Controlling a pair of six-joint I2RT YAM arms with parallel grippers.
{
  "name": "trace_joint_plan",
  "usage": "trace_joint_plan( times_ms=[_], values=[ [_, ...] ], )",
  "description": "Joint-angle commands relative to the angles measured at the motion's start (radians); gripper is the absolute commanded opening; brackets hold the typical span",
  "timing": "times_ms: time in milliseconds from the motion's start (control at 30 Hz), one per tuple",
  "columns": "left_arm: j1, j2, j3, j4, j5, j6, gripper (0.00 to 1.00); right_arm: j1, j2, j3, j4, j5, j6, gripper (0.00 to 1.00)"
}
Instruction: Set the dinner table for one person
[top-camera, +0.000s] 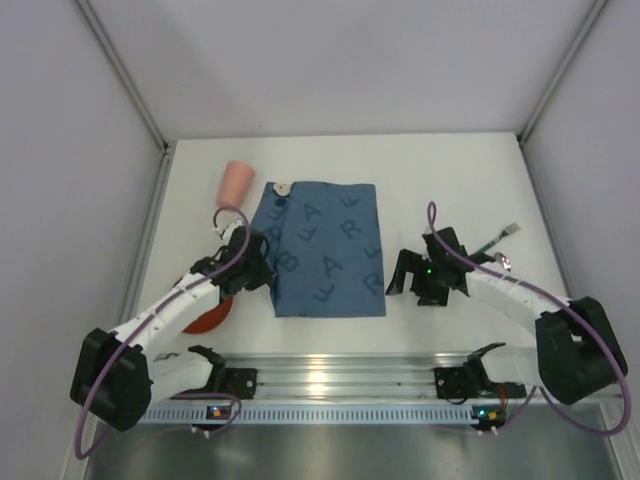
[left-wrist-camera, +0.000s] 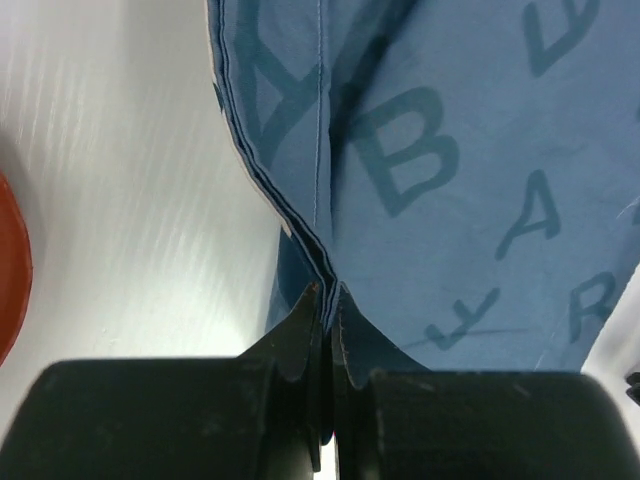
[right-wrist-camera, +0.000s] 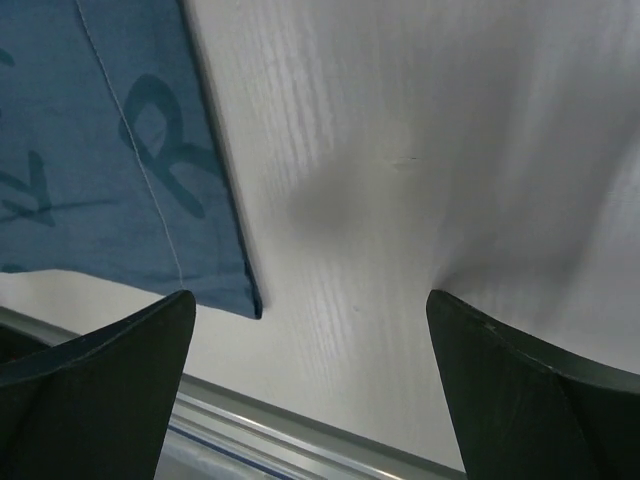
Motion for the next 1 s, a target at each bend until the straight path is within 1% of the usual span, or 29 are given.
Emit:
trace_joint_plan(
  times_ms=[0,100,167,233,267,333,367,400,467,500,567,600,633,667,700,733,767,800,833,867,933,967],
  values=[
    [-0.002,-0.048,-0.024,-0.039,0.017,-0.022,0.00,0.057,0.043,-0.004,0.220,-0.128,0.115,1.00],
    [-0.002,-0.069,-0.053,-0.045,0.030,-0.027,0.00,0.107,0.084,-0.023,0.285,-0.128,0.152,1.00],
    [-0.002,-0.075,-0.063,-0.047,0.035,-0.029,0.00,0.145,0.102,-0.042,0.355,-0.127,0.187,1.00],
    [-0.002,-0.072,-0.073,-0.042,0.044,-0.033,0.00,0.172,0.156,-0.055,0.427,-0.127,0.220,1.00],
    [-0.002,-0.066,-0.075,-0.036,0.046,-0.036,0.00,0.193,0.202,-0.055,0.446,-0.127,0.226,0.98],
    [0.000,-0.057,-0.072,-0.031,0.053,-0.036,0.00,0.207,0.251,-0.047,0.466,-0.133,0.238,0.88],
    [0.000,-0.048,-0.067,-0.031,0.052,-0.036,0.00,0.212,0.274,-0.044,0.496,-0.137,0.240,0.81],
    [-0.001,-0.042,-0.060,-0.033,0.053,-0.035,0.00,0.210,0.309,-0.040,0.500,-0.140,0.240,0.61],
    [0.000,-0.027,-0.050,-0.034,0.055,-0.026,0.00,0.209,0.327,-0.024,0.492,-0.134,0.226,0.37],
    [0.000,-0.025,-0.043,-0.041,0.056,-0.024,0.00,0.207,0.328,-0.018,0.484,-0.130,0.217,0.19],
    [0.000,-0.020,-0.037,-0.050,0.049,-0.015,0.00,0.196,0.304,0.005,0.411,-0.096,0.175,0.05],
    [0.000,-0.020,-0.035,-0.059,0.040,-0.015,0.00,0.187,0.287,0.013,0.376,-0.079,0.159,0.00],
    [0.002,-0.022,-0.033,-0.092,0.027,-0.018,0.00,0.176,0.264,0.017,0.298,-0.029,0.134,0.00],
    [0.002,-0.028,-0.030,-0.112,0.012,-0.019,0.00,0.140,0.238,0.014,0.258,-0.003,0.123,0.00],
    [0.005,-0.032,-0.024,-0.139,-0.024,-0.030,0.00,0.117,0.169,0.001,0.175,0.022,0.116,0.00],
    [0.003,-0.043,-0.021,-0.196,-0.045,-0.038,0.00,0.086,0.132,-0.009,0.130,0.068,0.096,0.00],
    [0.005,-0.071,-0.023,-0.220,-0.063,-0.041,0.00,0.021,0.051,-0.019,0.091,0.086,0.083,0.00],
    [0.005,-0.088,-0.024,-0.244,-0.094,-0.045,0.00,-0.014,0.009,-0.033,0.049,0.103,0.067,0.00],
    [0.006,-0.126,-0.026,-0.264,-0.101,-0.056,0.00,-0.041,-0.032,-0.038,-0.030,0.144,0.030,0.00],
    [0.008,-0.144,-0.035,-0.295,-0.109,-0.059,0.00,-0.082,-0.108,-0.039,-0.068,0.168,0.011,0.00],
    [0.009,-0.178,-0.049,-0.317,-0.109,-0.078,0.00,-0.104,-0.173,-0.039,-0.159,0.217,-0.025,0.00],
    [0.008,-0.206,-0.065,-0.330,-0.102,-0.084,0.00,-0.101,-0.224,-0.038,-0.180,0.228,-0.012,0.00]
  ],
)
